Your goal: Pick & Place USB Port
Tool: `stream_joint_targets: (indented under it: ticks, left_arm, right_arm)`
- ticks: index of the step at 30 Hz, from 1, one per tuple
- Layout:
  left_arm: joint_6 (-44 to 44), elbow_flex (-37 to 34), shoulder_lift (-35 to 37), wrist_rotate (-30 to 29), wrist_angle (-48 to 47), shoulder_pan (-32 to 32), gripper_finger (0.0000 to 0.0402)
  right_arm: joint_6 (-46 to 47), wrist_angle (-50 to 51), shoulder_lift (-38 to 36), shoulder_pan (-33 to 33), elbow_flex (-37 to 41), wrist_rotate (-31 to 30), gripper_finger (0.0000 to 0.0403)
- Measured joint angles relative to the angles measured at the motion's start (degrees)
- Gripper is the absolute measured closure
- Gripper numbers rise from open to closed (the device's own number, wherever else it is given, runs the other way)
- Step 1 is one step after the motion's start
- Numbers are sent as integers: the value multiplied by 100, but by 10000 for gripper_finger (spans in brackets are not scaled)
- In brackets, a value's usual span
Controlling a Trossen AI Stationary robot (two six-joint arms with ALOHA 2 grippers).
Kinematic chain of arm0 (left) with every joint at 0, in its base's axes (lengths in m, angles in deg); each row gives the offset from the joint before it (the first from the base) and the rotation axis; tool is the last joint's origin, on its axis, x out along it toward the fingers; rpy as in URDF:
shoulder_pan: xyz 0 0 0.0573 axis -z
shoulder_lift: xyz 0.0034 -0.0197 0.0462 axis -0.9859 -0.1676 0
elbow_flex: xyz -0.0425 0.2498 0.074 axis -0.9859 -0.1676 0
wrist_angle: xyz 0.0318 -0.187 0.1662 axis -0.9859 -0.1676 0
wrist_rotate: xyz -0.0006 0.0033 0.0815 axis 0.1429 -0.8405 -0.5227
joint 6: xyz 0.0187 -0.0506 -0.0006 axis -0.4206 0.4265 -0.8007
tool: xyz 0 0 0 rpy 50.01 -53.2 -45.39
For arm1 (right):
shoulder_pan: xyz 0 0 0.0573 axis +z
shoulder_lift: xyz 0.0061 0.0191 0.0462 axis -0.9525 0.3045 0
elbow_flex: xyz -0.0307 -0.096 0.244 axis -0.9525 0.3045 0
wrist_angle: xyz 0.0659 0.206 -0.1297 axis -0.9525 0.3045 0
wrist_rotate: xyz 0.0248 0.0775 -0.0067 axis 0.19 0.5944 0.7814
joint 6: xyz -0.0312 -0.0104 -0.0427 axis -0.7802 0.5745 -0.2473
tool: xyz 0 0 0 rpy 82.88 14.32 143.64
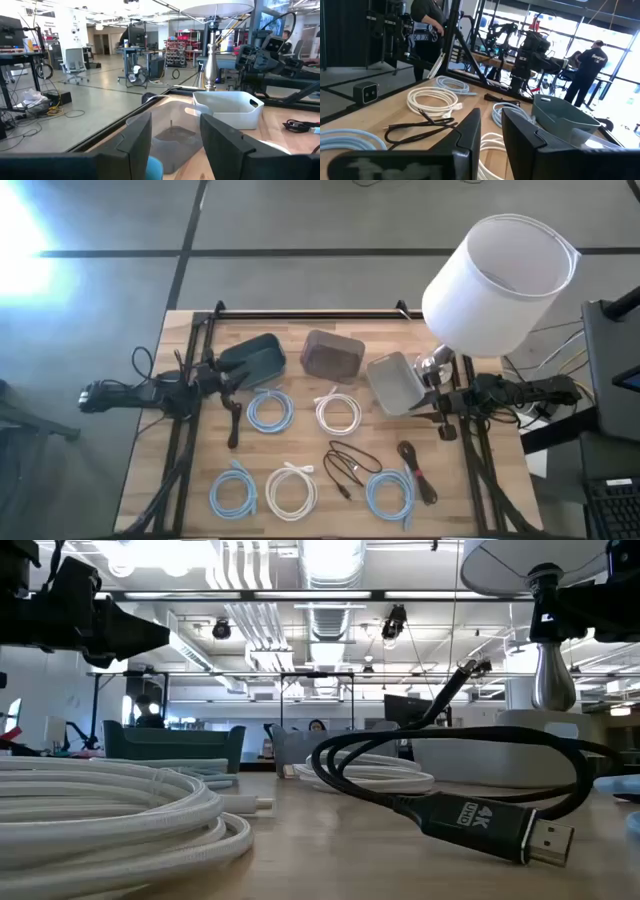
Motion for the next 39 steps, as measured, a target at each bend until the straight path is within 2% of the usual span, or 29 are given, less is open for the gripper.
stream_joint_targets:
  ticks: [20, 33, 39]
  left_arm:
    - [-1, 0, 2, 0, 0, 3, 229]
    - [0, 0, 1, 0, 0, 2, 229]
    - [-1, 0, 1, 0, 0, 2, 229]
  right_arm:
    - [0, 0, -1, 2, 0, -1, 314]
    - [0, 0, -2, 0, 0, 0, 334]
    - [0, 0, -2, 0, 0, -2, 330]
